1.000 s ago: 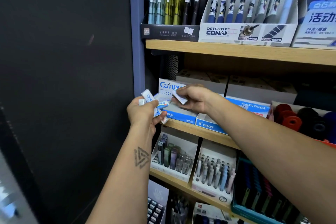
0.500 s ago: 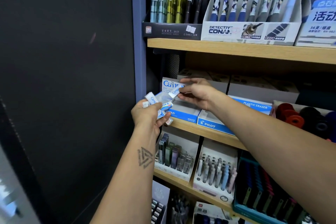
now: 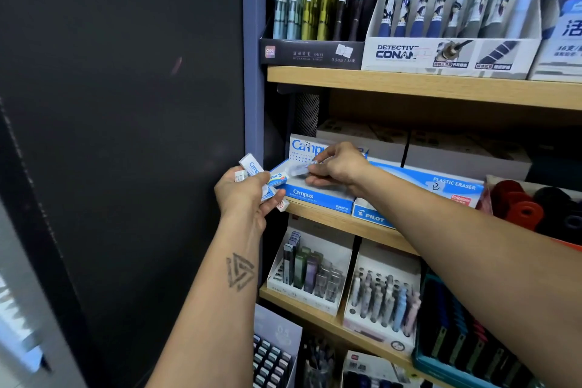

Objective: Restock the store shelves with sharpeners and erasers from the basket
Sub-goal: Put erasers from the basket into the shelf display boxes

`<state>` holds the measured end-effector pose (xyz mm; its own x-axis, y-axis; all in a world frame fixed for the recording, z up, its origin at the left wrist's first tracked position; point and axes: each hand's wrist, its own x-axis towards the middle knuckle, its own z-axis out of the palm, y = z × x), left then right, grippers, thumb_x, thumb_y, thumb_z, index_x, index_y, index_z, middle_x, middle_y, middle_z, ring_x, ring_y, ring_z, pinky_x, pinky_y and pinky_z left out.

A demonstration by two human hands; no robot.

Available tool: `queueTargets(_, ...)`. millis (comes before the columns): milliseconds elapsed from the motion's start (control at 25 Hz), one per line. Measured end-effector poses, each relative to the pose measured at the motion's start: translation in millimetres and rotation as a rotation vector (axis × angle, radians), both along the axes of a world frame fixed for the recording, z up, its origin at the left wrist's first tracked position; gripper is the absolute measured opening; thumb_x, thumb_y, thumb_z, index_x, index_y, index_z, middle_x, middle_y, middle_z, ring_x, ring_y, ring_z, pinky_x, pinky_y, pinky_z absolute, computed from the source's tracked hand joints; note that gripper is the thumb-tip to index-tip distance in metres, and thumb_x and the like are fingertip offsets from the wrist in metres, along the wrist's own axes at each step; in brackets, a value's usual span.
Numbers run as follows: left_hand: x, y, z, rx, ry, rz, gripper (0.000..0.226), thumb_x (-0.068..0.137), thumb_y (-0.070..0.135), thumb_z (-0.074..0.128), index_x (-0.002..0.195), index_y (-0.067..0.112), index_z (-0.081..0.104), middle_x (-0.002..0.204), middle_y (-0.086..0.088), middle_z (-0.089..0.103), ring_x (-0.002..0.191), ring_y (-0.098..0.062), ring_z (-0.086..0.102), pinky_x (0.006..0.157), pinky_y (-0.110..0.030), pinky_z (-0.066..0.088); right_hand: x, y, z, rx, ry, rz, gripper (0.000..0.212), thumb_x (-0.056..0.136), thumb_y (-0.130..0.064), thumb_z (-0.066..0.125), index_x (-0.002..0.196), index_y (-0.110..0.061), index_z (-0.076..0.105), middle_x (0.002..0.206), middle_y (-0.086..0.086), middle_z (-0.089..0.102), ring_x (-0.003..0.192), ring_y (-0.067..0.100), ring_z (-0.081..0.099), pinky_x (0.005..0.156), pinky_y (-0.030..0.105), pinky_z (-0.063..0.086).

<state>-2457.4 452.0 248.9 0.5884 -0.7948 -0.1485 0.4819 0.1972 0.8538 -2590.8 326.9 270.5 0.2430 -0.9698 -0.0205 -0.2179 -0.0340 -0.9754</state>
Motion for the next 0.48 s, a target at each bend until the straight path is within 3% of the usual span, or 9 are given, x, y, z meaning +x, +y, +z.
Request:
queueTargets(200, -3, 0, 0, 0.016, -0.003, -0.012, 0.019, 0.088, -0.006, 0.068, 0.098, 0.008, 0.06, 0.091, -0.015, 0.067, 0.06, -0.023, 0.07, 0.048, -0.028, 0.057, 18, -10, -11, -0.169, 0.378, -0.144, 0.027, 0.071, -0.016, 0.09, 0.089, -0.008, 0.072, 0.083, 0.009, 0.074, 0.071, 0.02, 0.069, 0.069, 0.03, 0.06)
queueTargets(360, -4, -1, -1, 0.03, -0.011, -0.014, 0.02, 0.088, -0.006, 0.068, 0.09, 0.012, 0.057, 0.091, -0.015, 0.066, 0.062, -0.024, 0.07, 0.047, -0.028, 0.056, 23, -11, -8, -0.047, 0.37, -0.19, 0.03, 0.075, -0.003, 0.085, 0.095, -0.004, 0.063, 0.086, 0.015, 0.074, 0.052, 0.018, 0.065, 0.05, 0.024, 0.055)
queueTargets(480, -6, -3, -1, 0.028, -0.006, -0.022, 0.021, 0.088, -0.006, 0.068, 0.091, 0.012, 0.058, 0.092, -0.016, 0.066, 0.063, -0.025, 0.07, 0.047, -0.028, 0.056, 29, -12, -6, -0.041, 0.348, -0.201, 0.028, 0.076, 0.001, 0.082, 0.096, -0.002, 0.062, 0.084, 0.016, 0.074, 0.056, 0.019, 0.07, 0.055, 0.028, 0.06)
